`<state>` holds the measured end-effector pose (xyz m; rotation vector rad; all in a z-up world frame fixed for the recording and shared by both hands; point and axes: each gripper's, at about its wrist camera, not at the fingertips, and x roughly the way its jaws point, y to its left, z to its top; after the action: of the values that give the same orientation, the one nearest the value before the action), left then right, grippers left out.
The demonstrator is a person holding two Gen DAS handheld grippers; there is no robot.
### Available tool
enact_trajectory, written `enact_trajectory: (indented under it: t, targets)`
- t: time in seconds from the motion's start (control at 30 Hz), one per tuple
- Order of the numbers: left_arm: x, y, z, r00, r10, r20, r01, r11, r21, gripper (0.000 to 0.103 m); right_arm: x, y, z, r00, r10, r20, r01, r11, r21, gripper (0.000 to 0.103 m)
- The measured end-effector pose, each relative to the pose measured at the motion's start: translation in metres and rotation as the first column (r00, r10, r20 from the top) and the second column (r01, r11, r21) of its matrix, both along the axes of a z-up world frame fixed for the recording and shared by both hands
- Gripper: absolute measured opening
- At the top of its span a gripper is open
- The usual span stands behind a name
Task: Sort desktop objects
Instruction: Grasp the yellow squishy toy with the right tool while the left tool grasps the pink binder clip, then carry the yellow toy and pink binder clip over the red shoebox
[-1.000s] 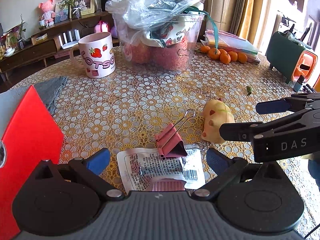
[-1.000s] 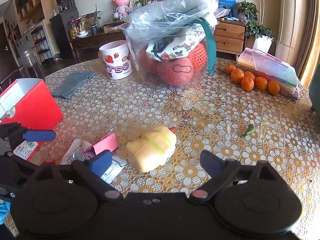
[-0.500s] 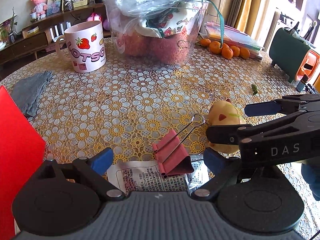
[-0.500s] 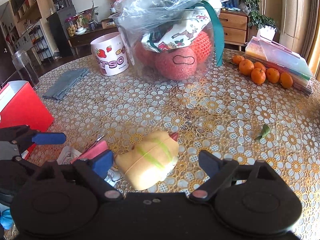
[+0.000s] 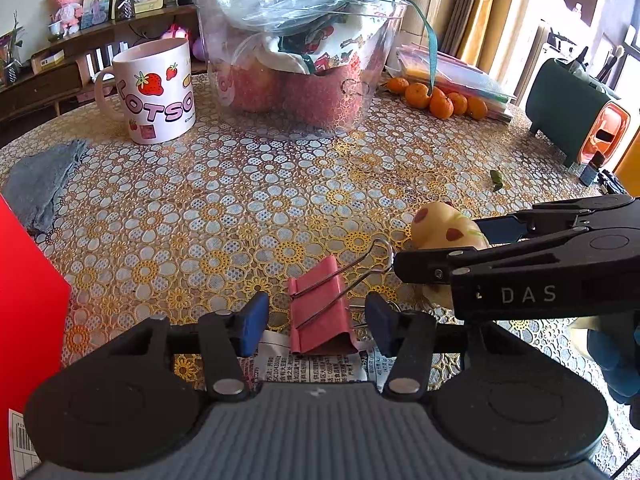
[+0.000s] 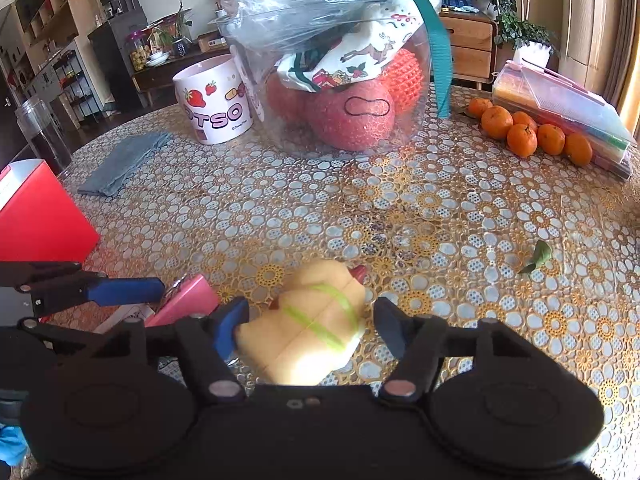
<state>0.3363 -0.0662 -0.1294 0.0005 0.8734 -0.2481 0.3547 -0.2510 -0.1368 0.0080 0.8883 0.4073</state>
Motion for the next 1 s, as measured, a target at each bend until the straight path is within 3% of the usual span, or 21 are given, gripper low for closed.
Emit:
enact_trajectory:
  t: [0.17, 1.0]
  targets:
    - [0.001, -0.001, 0.000, 1.000, 0.005, 0.000, -0.005, 1.000, 0.002, 0.033, -0.003, -0.001, 0.002, 1.000, -0.008, 0.007, 0.008, 1.000, 0.000, 0.058]
    - [-0.021, -0.001, 0.034, 0.999, 0.039, 0.026, -0.038, 0.999, -0.006, 0.029, -0.063, -0.019, 0.022, 1.000, -0.007, 0.016, 0.008, 0.997, -0.076, 0.056]
